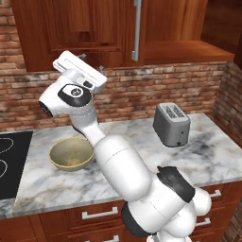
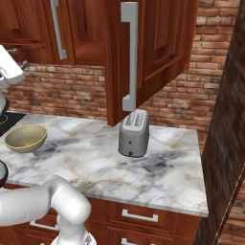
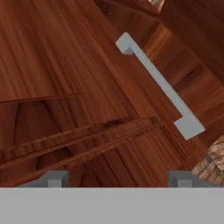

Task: Open the cabinet and move the ladle to the pot. Then close the cabinet.

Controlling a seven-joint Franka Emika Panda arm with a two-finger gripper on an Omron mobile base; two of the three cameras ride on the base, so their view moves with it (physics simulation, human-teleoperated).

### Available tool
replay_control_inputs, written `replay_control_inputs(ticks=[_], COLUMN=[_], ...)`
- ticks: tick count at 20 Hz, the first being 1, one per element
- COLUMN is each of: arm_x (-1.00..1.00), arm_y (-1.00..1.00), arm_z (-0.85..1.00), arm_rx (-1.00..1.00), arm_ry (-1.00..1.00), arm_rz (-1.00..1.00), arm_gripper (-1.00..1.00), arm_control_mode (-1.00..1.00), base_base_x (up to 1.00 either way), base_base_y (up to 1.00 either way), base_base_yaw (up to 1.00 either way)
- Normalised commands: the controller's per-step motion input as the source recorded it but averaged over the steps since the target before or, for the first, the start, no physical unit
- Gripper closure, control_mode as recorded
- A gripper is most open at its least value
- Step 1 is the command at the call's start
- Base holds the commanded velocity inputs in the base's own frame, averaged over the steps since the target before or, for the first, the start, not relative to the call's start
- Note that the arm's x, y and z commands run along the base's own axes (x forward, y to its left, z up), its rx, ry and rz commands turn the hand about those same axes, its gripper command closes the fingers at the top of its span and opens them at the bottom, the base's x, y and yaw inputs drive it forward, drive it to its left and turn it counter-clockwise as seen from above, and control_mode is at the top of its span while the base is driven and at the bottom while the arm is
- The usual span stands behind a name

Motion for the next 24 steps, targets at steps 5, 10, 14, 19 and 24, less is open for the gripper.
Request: replay_control_inputs(ticks=[5,10,14,19,24], arm_x=[0.52,-0.25,-1.00,-0.96,-0.24], arm_y=[-0.62,-0.42,-0.04,-0.11,-0.21], arm_z=[0.29,0.56,0.97,1.00,1.00], arm_rx=[0.13,0.09,0.01,0.00,0.00], arm_ry=[0.00,0.00,-0.04,0.06,0.25], arm_rz=[0.28,0.23,0.12,0.04,0.03], arm_gripper=[-1.00,-1.00,-1.00,-1.00,-1.00], arm_control_mode=[-1.00,-1.00,-1.00,-1.00,-1.00], base_base_x=[0.00,0.00,0.00,0.00,0.00], base_base_y=[0.00,0.00,0.00,0.00,0.00], base_base_yaw=[0.00,0.00,0.00,0.00,0.00])
